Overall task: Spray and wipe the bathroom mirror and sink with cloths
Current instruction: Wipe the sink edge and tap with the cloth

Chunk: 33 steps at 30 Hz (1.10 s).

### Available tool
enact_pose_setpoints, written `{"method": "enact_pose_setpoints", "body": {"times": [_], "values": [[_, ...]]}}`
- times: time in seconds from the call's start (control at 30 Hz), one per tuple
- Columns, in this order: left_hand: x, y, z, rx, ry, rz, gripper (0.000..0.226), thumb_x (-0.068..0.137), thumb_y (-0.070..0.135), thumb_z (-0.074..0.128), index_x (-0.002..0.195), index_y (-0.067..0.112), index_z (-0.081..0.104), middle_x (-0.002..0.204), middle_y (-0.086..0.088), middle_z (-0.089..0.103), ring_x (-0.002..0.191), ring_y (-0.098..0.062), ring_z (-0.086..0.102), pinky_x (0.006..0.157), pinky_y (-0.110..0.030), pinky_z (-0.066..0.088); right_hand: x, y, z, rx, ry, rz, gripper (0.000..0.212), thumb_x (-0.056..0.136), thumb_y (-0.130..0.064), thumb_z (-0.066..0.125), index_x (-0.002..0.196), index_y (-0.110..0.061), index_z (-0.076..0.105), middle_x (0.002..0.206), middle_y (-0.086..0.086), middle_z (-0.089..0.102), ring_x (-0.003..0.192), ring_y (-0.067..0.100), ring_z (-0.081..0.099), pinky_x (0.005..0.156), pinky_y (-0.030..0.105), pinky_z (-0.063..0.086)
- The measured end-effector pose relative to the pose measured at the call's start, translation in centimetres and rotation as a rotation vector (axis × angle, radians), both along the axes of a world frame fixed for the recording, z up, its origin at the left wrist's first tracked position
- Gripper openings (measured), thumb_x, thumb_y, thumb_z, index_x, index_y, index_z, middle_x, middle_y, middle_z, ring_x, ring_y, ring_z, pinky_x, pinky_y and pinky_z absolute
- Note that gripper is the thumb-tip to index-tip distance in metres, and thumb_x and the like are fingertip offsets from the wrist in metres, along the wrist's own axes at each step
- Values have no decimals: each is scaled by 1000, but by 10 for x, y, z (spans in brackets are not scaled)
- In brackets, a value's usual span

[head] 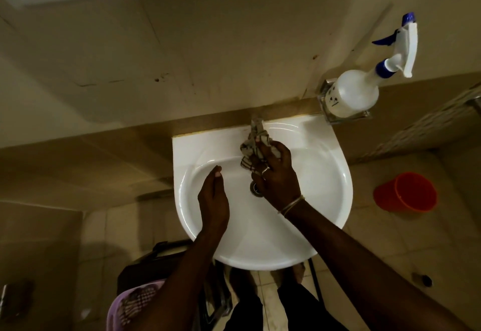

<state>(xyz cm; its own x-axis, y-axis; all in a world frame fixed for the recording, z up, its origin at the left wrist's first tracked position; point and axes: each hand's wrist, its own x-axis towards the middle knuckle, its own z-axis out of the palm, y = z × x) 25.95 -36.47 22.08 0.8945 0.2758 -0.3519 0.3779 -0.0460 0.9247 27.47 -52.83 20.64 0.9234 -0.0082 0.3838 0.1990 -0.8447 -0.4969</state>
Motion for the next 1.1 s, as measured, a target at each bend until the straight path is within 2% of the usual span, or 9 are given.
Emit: {"method": "enact_pose_setpoints", "body": {"times": [0.13, 0.3, 0.43, 0.57, 0.67, 0.77, 0.9, 1.0, 1.1], "values": [[0, 0, 2, 15, 5, 1, 23, 107, 36, 48, 113, 54, 60, 111, 31, 64, 102, 18, 58, 85, -5, 39, -10, -7, -10, -39, -55, 92, 71, 79, -9, 78, 143, -8, 48, 146, 18, 39, 127, 47, 52, 82, 49, 62], [-1, 1, 3, 12, -6, 5, 22, 108, 32, 48, 119, 45, 61, 110, 29, 64, 97, 24, 58, 76, 2, 41, 18, -3, -11, -30, 123, 14, 67, 87, -21, 72, 150, -21, 48, 155, 21, 41, 143, 40, 31, 88, 47, 60], [-1, -3, 1, 14, -7, -3, 24, 108, 34, 47, 125, 40, 62, 114, 26, 64, 101, 17, 58, 80, 0, 39, 32, 9, -5, 14, 204, -57, 42, 89, -23, 72, 127, -8, 69, 156, 14, 44, 147, 44, 29, 92, 49, 59], [-1, -7, 0, 22, -26, -44, 34, 109, 32, 46, 137, 24, 62, 122, 17, 63, 100, 26, 55, 77, 6, 40, 32, 9, 2, 76, 215, -55, 33, 86, -20, 75, 114, -3, 73, 147, 17, 52, 137, 45, 41, 95, 49, 57], [4, -9, -1, 52, -44, -79, 37, 109, 33, 45, 141, 23, 60, 134, 12, 62, 108, 18, 54, 85, 7, 37, 27, 7, 2, 66, 227, -44, 29, 84, -18, 77, 107, -1, 74, 151, 17, 50, 136, 44, 43, 91, 45, 57], [14, -12, 2, 65, -60, -95, 38, 109, 33, 45, 142, 22, 59, 140, 9, 60, 118, 8, 53, 87, 7, 34, 17, 4, 2, 114, 271, -48, 55, 87, -21, 75, 137, -6, 61, 155, 16, 41, 139, 31, 38, 94, 42, 59], [24, -14, 9, 68, -94, -87, 38, 109, 31, 44, 142, 20, 60, 141, 10, 59, 127, 1, 50, 88, 8, 31, -3, 4, 6, 222, 210, -27, 81, 82, -5, 79, 150, -19, 38, 144, 25, 43, 128, 45, 54, 86, 51, 62], [25, -14, 9, 70, -102, -83, 38, 110, 31, 43, 142, 20, 59, 142, 7, 59, 127, -1, 50, 90, 5, 31, -14, -2, -3, 148, 229, -7, 78, 82, -5, 77, 152, -13, 42, 147, 23, 42, 128, 43, 52, 77, 48, 65], [21, -13, 6, 75, -95, -101, 39, 110, 32, 42, 143, 20, 59, 144, 6, 59, 129, -2, 50, 97, -3, 33, -27, -12, -18, 71, 302, 7, 71, 90, -27, 65, 156, -13, 42, 154, 16, 39, 136, 30, 41, 83, 43, 63]]}}
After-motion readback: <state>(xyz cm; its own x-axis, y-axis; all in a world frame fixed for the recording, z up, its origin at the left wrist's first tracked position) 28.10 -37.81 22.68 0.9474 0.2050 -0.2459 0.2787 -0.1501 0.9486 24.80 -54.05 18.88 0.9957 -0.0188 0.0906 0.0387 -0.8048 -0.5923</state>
